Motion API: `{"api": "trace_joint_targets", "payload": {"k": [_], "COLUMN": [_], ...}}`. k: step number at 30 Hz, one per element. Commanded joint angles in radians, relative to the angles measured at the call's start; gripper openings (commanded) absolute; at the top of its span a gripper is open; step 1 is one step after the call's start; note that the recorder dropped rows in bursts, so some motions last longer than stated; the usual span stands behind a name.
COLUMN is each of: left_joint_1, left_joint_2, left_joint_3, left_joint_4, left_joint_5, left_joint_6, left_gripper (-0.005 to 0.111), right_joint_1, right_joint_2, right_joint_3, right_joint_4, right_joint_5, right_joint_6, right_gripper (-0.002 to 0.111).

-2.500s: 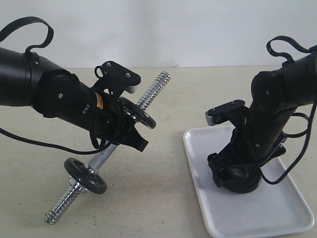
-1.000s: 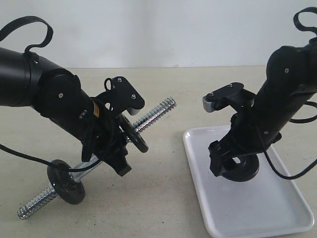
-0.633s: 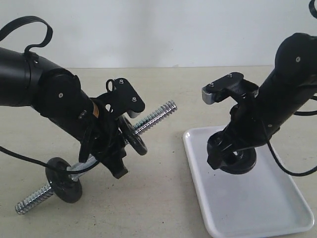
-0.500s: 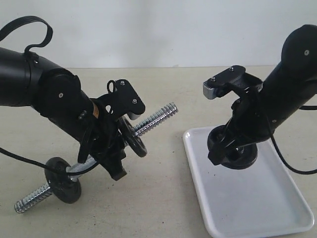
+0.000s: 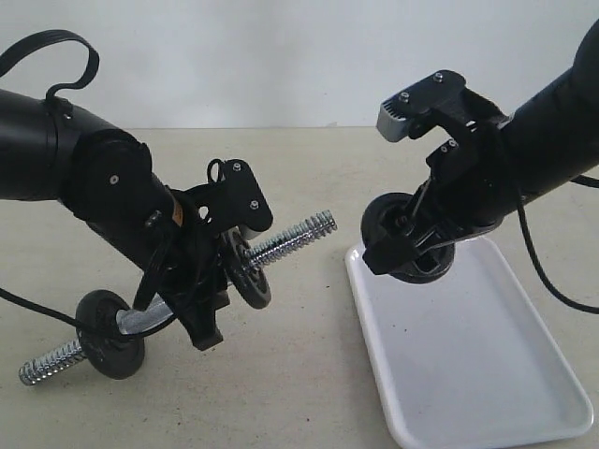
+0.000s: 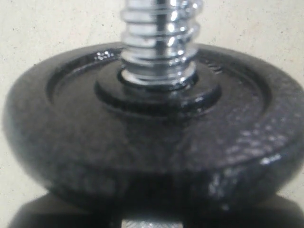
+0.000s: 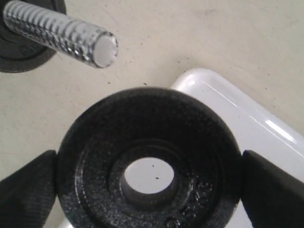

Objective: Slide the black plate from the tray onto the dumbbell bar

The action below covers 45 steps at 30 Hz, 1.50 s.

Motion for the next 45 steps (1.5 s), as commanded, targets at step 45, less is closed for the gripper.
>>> {"api": "trace_joint_targets", "payload": {"k": [45], "left_joint_1": [-0.015], "left_joint_2": [-0.141], "left_joint_3": [-0.025], "left_joint_4": [-0.003], "left_joint_5": [-0.078], "left_joint_6": [0.034], "left_gripper": [0.004], "right_joint_1": [-0.003], "right_joint_2": [-0.024], "right_joint_3": [-0.005], "right_joint_4": [0.73], "right_joint_5": [0.064], "right_joint_6": [-0.889], "right_gripper": [0.0]}}
